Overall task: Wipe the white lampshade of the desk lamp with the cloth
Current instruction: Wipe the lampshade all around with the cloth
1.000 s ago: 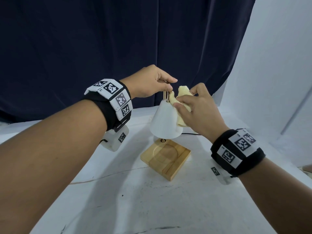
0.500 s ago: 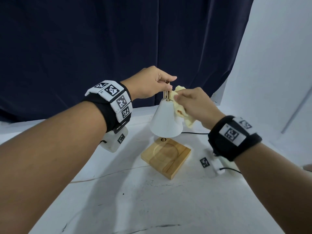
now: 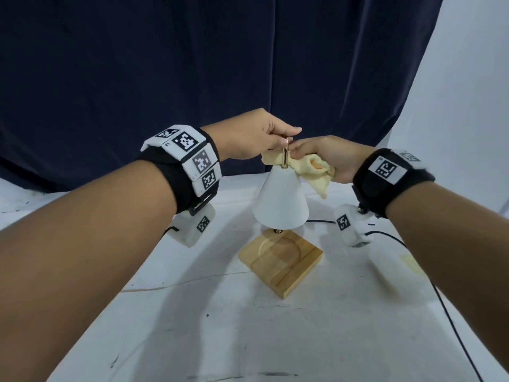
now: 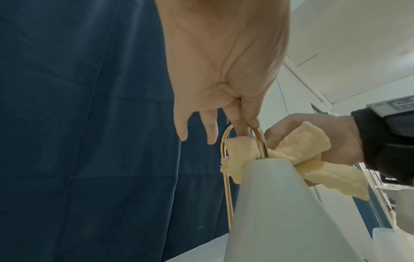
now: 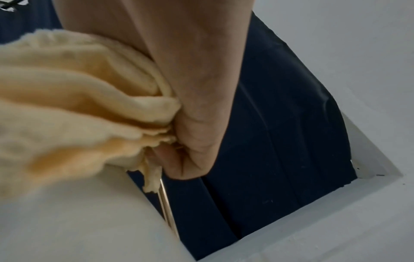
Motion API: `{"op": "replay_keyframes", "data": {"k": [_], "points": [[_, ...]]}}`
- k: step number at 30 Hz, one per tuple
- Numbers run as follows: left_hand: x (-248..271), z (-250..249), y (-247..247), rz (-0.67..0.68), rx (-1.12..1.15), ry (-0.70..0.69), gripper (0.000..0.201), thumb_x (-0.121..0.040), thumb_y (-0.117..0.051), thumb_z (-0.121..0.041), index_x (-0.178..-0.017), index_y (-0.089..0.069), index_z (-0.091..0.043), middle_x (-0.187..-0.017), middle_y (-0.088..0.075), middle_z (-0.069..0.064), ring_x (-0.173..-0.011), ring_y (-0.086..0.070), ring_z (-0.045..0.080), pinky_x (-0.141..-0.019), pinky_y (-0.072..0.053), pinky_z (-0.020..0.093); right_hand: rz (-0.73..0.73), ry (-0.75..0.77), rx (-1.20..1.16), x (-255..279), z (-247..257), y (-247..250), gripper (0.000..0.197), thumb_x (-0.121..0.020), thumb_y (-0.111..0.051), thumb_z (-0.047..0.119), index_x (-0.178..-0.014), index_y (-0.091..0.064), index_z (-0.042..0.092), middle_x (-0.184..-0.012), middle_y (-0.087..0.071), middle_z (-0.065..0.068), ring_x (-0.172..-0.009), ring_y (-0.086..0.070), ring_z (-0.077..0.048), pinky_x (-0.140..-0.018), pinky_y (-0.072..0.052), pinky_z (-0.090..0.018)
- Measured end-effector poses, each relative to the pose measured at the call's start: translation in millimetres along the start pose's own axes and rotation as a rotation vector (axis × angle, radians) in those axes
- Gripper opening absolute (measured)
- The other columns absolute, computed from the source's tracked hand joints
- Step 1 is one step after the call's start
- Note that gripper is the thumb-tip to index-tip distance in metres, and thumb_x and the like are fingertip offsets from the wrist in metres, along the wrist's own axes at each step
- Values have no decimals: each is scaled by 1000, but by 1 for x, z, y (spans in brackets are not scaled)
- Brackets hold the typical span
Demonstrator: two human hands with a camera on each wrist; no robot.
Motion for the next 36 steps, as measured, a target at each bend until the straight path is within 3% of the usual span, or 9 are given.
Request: {"op": "replay_keyframes", "data": {"k": [7,12,14,17,20,23,26,29,36], "points": [[3,-1,-2,-16,43,23,39,-109,-57,-20,-147,-61,-27,-140,-67,-14,-125,-52,-11,-83,-29,-16,-180,175,-111,26,-61,0,31,-104,-55,34,-123,-71,14,-118,-72,-10,-107,-67,-28,-98,-50,-47],[7,10,-18,-108,198,51,44,-103,-69,-26,-146,-61,-31,-120,-78,-13,-114,-62,-16,-90,-37,-5,-470,233,-178,58,-106,-16,20,-102,-62,37,-115,-77,35,-125,-67,-8,-105,-69,-18,-85,-60,-36],[8,13,-26,-192,206,30,44,-103,-69,-22,-146,-62,-29,-102,-77,-8,-104,-69,-8,-94,-40,-5,-547,281,-109,68,-108,-24,20,-100,-65,36,-103,-77,52,-120,-63,0,-108,-67,-14,-94,-59,-41],[10,14,-28,-238,161,18,45,-105,-65,-19,-148,-59,-28,-90,-74,13,-92,-71,17,-76,-38,-10,-527,338,-11,78,-104,-38,34,-99,-67,34,-99,-70,68,-114,-58,5,-108,-63,-10,-100,-55,-39],[13,12,-19,-209,121,45,47,-104,-64,-15,-149,-59,-29,-110,-79,20,-111,-74,23,-73,-39,-11,-490,368,-14,83,-97,-41,32,-101,-65,30,-104,-71,61,-115,-56,0,-105,-63,-8,-84,-59,-27],[18,14,-9,-223,99,81,47,-102,-64,-8,-145,-63,-27,-108,-81,7,-102,-75,5,-76,-46,-5,-506,380,-61,81,-83,-37,28,-103,-61,23,-103,-68,50,-114,-56,-6,-83,-60,14,-63,-50,-7],[22,20,-3,-217,128,103,49,-101,-63,1,-142,-67,-26,-107,-77,-14,-98,-72,-6,-84,-56,6,-487,373,-41,65,-76,-41,26,-103,-62,29,-102,-68,55,-114,-59,-1,-91,-62,9,-81,-50,-15],[23,23,0,-188,146,100,52,-101,-62,7,-142,-66,-24,-104,-78,-6,-99,-72,-7,-93,-58,18,-489,358,-30,45,-76,-50,23,-102,-61,37,-112,-69,56,-114,-60,2,-104,-62,-4,-99,-49,-28],[22,31,9,-110,150,86,51,-101,-64,7,-141,-66,-25,-130,-75,4,-109,-68,-13,-81,-52,3,-647,358,111,40,-100,-73,31,-102,-59,41,-131,-68,39,-108,-57,6,-100,-58,2,-88,-42,-10]]}}
Point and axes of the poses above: each hand's wrist, its own x-axis away from the middle knuckle, its own y-axis out of the back of the hand, z = x × y, the point moved 7 cm from there along -x, towards the middle knuckle
